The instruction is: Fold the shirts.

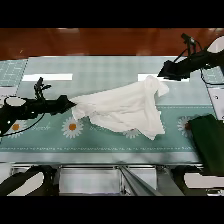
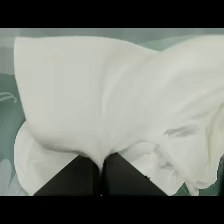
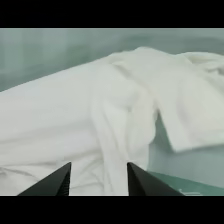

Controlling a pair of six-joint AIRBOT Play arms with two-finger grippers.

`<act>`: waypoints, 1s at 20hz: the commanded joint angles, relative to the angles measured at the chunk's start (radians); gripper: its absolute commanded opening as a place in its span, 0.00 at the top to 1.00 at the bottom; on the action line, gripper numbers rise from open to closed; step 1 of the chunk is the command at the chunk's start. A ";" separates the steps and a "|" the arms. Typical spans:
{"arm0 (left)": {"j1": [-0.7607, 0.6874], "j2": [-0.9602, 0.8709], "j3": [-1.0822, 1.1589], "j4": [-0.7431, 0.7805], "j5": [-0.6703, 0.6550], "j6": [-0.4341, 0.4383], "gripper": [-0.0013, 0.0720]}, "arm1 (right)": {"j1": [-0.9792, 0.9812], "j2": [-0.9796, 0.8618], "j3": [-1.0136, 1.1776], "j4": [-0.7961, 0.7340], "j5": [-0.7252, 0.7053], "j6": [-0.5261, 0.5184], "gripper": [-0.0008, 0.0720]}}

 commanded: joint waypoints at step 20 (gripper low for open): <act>-0.063 -0.046 0.002 -0.012 -0.063 0.014 0.96 | -0.346 0.509 -1.141 0.216 -0.073 -0.203 0.42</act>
